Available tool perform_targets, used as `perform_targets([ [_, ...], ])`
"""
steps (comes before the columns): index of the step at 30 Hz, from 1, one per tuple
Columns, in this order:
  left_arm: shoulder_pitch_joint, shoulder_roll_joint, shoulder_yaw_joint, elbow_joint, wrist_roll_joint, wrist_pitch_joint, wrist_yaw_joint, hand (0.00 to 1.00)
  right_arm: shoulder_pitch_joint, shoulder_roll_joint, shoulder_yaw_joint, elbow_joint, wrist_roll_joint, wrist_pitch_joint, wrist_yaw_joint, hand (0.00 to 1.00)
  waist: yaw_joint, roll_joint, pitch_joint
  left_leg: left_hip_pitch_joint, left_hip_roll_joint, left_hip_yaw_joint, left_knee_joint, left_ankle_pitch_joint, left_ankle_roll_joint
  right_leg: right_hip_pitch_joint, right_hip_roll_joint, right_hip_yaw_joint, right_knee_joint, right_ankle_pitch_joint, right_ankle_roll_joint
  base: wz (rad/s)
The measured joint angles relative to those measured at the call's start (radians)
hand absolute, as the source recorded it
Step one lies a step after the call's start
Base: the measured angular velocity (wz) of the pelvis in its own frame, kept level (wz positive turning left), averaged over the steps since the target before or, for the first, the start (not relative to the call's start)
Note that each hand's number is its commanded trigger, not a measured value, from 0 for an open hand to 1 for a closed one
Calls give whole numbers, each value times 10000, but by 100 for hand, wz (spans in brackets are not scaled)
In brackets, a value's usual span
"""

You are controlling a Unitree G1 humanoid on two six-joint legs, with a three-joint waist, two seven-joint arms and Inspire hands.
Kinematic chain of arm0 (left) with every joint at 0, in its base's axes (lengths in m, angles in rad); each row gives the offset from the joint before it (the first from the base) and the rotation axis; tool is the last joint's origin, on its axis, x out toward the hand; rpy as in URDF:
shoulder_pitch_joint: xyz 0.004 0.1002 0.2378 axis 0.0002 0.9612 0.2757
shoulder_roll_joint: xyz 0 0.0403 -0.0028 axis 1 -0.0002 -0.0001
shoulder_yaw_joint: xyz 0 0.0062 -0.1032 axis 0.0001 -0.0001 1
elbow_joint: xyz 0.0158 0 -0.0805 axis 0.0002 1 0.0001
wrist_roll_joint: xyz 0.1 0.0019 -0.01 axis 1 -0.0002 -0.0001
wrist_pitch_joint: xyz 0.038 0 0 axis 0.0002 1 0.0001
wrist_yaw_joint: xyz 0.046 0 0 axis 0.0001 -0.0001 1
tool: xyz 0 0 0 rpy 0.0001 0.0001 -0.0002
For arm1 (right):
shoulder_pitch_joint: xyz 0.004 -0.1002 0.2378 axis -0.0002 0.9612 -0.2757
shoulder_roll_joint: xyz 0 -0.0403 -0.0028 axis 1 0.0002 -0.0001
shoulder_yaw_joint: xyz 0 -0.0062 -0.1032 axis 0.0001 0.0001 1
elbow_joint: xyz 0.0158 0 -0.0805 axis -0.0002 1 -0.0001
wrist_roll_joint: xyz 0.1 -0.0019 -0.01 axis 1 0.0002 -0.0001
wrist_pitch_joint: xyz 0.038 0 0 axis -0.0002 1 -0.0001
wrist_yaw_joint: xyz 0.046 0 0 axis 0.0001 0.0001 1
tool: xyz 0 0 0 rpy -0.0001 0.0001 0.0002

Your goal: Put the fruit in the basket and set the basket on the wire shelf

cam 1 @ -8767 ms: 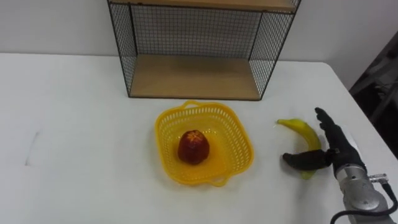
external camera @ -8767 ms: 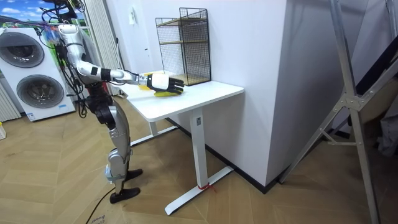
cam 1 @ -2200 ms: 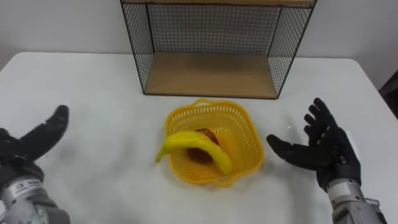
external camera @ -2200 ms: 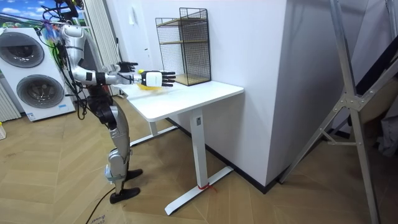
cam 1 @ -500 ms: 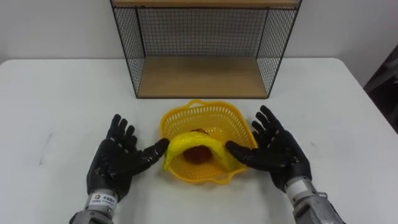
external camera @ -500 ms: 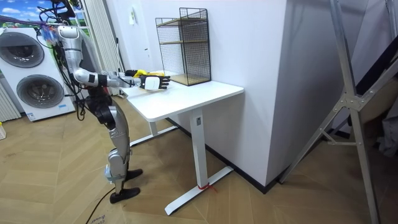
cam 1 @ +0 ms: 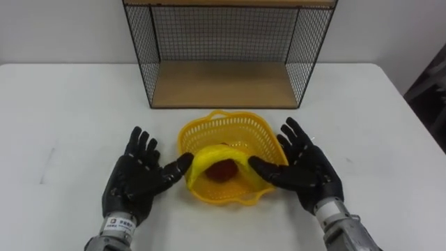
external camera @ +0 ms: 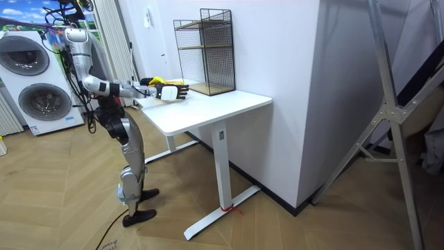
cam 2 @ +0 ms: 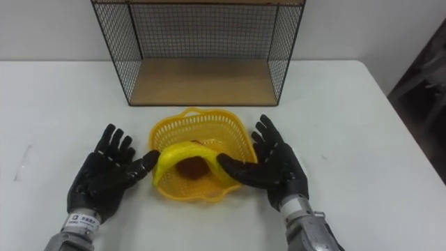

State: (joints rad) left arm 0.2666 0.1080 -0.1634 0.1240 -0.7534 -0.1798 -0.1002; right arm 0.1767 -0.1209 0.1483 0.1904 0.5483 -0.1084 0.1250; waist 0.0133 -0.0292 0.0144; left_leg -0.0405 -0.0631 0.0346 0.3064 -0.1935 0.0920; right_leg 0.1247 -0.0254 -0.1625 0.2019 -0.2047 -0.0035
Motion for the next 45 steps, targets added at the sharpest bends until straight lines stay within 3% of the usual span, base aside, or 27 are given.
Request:
perform_targets([
  [6,-140,-72,-367,1,-32,88,-1,0,-20,114,296,-1,375,14,152,0,-100,-13,12,-24,15,75,34,-5,14,-42,19,225,26,-1,5,-4],
  [10,-349,-158,-1193,0,-201,260,-197,0,-31,225,739,-4,361,6,403,0,-187,-24,20,-27,18,103,16,-3,22,-24,15,256,44,4,12,-1],
  [21,-437,-189,-1189,-1,-286,264,-197,0,-38,266,684,7,362,-24,384,0,-358,-65,60,-38,41,168,-12,-1,21,-118,28,263,27,4,11,-1],
  [29,-827,-210,-1254,-5,-282,175,-112,0,-46,270,683,7,364,-175,374,0,-354,-49,47,-176,47,225,-8,9,28,-217,30,315,25,13,15,-1],
  [45,-1022,-206,-1313,-388,-275,-36,541,0,-255,307,1008,1,1111,-223,110,0,-295,2,26,-208,167,440,-5,2,11,-369,79,388,35,51,-28,-3],
])
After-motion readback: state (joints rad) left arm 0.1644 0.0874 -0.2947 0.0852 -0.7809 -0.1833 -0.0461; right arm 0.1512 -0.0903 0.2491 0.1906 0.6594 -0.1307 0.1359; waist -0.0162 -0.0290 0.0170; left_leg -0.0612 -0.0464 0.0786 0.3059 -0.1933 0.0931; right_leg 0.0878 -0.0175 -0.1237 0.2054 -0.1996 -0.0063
